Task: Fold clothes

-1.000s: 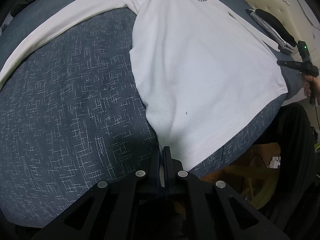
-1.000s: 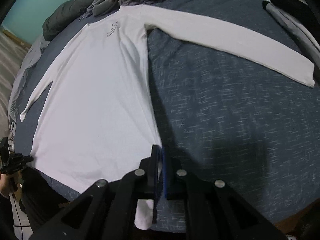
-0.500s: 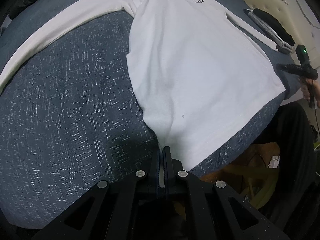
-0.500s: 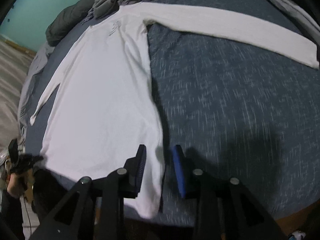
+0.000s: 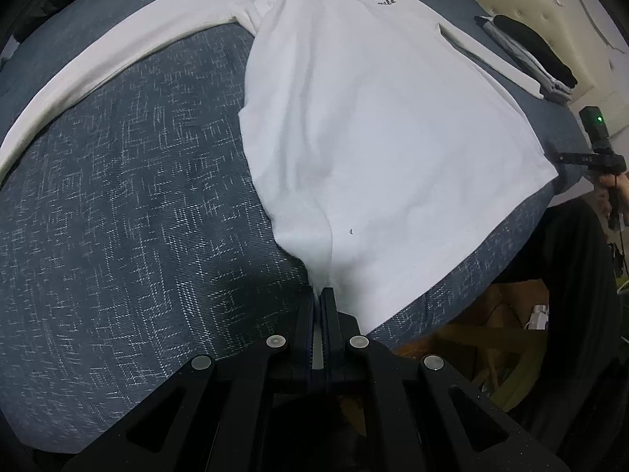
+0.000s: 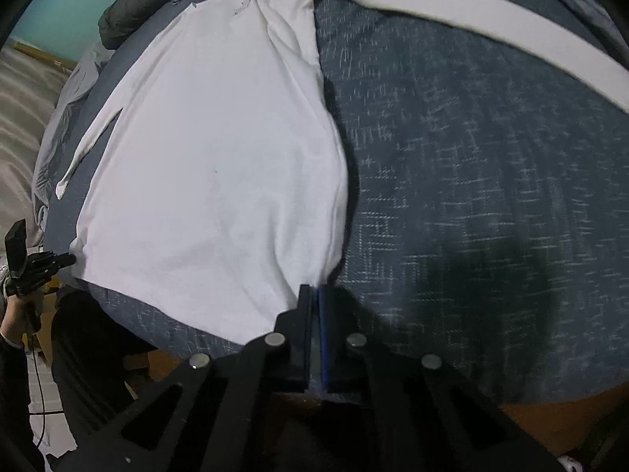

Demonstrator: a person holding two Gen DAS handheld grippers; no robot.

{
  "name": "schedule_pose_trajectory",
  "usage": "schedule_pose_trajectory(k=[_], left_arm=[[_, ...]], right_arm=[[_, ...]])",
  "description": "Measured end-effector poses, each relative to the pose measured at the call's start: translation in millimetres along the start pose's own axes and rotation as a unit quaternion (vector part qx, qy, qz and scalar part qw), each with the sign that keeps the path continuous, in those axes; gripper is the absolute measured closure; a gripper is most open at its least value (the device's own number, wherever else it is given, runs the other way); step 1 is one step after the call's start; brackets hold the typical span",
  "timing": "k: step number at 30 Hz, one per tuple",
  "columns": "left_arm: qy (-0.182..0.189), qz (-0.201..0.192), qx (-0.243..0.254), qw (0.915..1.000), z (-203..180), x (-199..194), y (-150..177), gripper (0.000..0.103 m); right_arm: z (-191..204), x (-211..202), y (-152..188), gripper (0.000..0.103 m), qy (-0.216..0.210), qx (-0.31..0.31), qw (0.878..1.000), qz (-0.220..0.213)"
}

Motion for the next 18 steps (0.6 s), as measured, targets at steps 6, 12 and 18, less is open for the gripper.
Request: schedule_pose_trajectory(k=[6,12,18], left_arm=[[0.0,0.002,-0.002,1.0,2,-2,7,0.1],[0.001,0.002,-0.002,1.0,2,-4,12,0.1],[0.006,-0.002,-0.008,0.9999,3,-8,15,0.1]], right_arm=[[-17,-24,8,0.102,0.046,-0.02,0.999,-0.007],[-26,-13,22,0.1,0.004,0.028,1.0,0.007],[-21,-19,19,0.063,-0.022,0.042,0.999,-0.011]])
Point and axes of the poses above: each gripper's, at about its wrist camera, not at the fingertips, and x roughly the way its jaws point, z to its left, y to its underside, the point moved 10 cm from there along x, roughly the way its jaws point, and after that the axes turned 9 degrees about y, right-handed, at the moved point
